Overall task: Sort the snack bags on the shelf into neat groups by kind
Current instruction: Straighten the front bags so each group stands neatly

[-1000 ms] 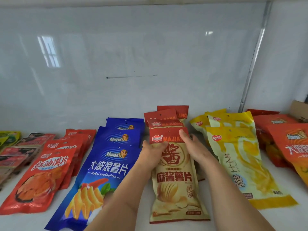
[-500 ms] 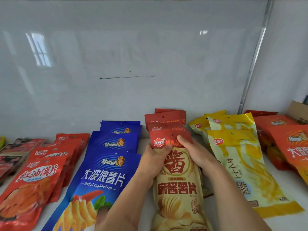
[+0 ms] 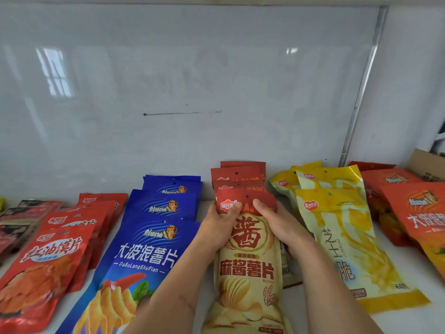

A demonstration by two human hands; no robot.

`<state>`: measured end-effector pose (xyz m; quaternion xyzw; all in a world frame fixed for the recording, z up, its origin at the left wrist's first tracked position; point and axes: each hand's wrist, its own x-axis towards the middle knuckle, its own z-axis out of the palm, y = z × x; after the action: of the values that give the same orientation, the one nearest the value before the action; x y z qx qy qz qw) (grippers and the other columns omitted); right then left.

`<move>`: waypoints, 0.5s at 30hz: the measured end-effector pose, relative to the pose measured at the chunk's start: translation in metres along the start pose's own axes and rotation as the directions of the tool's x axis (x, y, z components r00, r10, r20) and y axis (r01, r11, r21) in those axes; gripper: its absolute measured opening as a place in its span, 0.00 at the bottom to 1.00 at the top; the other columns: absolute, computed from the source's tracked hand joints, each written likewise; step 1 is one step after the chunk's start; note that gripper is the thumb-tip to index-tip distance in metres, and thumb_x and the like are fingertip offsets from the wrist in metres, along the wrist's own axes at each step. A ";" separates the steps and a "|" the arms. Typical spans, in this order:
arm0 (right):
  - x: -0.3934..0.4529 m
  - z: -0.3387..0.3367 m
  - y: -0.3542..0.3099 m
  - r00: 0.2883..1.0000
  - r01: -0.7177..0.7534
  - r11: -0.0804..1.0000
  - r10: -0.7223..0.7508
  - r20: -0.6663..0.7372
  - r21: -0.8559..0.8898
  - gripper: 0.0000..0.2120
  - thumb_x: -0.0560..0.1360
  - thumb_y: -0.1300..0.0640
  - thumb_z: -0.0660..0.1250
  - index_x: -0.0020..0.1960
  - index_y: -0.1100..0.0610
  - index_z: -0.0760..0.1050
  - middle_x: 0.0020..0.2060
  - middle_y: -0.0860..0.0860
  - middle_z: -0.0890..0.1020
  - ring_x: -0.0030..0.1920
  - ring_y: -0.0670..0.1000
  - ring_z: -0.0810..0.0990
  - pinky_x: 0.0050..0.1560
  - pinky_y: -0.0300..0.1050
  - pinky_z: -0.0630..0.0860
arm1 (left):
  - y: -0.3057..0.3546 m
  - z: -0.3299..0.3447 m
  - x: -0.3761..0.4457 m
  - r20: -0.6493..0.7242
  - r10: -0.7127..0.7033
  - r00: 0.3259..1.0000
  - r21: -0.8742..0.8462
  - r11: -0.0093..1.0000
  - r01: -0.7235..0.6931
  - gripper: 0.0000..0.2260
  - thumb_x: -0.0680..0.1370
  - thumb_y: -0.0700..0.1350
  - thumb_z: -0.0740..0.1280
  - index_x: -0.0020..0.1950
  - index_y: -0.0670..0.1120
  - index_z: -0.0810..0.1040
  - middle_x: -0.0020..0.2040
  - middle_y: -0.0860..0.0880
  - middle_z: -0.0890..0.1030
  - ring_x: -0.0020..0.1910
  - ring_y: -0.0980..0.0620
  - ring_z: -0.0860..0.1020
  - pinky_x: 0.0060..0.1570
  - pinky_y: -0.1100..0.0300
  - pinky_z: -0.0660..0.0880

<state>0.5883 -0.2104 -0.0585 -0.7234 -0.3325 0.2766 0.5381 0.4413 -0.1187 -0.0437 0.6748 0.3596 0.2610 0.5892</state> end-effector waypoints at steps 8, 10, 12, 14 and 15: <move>0.018 -0.003 -0.062 0.953 0.180 0.857 -0.274 -0.131 -0.482 0.38 0.77 0.30 0.56 0.81 0.48 0.54 0.80 0.51 0.57 0.80 0.54 0.55 0.77 0.60 0.57 | 0.010 0.009 -0.043 -0.160 0.224 0.961 0.353 0.923 -0.156 0.40 0.81 0.63 0.60 0.83 0.47 0.43 0.83 0.47 0.55 0.82 0.47 0.54 0.80 0.47 0.55; 0.038 0.002 -0.072 0.953 0.200 0.723 -0.300 -0.040 -0.662 0.36 0.78 0.29 0.52 0.80 0.45 0.55 0.81 0.50 0.55 0.81 0.54 0.52 0.78 0.61 0.54 | 0.006 0.016 -0.064 -0.134 0.312 0.941 0.520 0.830 -0.201 0.36 0.83 0.61 0.57 0.84 0.49 0.43 0.84 0.50 0.49 0.83 0.49 0.46 0.79 0.50 0.47; 0.053 0.009 -0.074 0.967 0.178 0.611 -0.254 0.022 -0.771 0.35 0.77 0.28 0.50 0.80 0.42 0.55 0.81 0.49 0.53 0.81 0.56 0.49 0.78 0.63 0.52 | -0.005 0.024 -0.080 -0.058 0.286 0.956 0.698 0.697 -0.166 0.34 0.82 0.65 0.52 0.83 0.56 0.41 0.84 0.54 0.42 0.82 0.48 0.40 0.79 0.48 0.44; 0.062 0.012 -0.068 0.982 0.147 0.558 -0.185 0.051 -0.816 0.36 0.76 0.26 0.48 0.80 0.40 0.55 0.82 0.48 0.51 0.81 0.57 0.48 0.77 0.64 0.51 | -0.017 0.029 -0.088 0.010 0.204 0.979 0.797 0.590 -0.131 0.33 0.80 0.69 0.46 0.82 0.61 0.41 0.83 0.55 0.38 0.82 0.46 0.37 0.79 0.44 0.43; 0.065 0.013 -0.063 0.986 0.133 0.546 -0.157 0.055 -0.827 0.37 0.75 0.25 0.47 0.80 0.39 0.54 0.82 0.48 0.51 0.81 0.58 0.48 0.77 0.65 0.51 | -0.020 0.030 -0.089 0.027 0.174 0.984 0.812 0.570 -0.123 0.34 0.78 0.70 0.44 0.82 0.62 0.41 0.83 0.55 0.37 0.82 0.45 0.36 0.79 0.42 0.43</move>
<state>0.6074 -0.1399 -0.0037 -0.8647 -0.4748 0.0335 0.1607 0.4070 -0.2059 -0.0624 0.8891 0.3974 0.1354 0.1824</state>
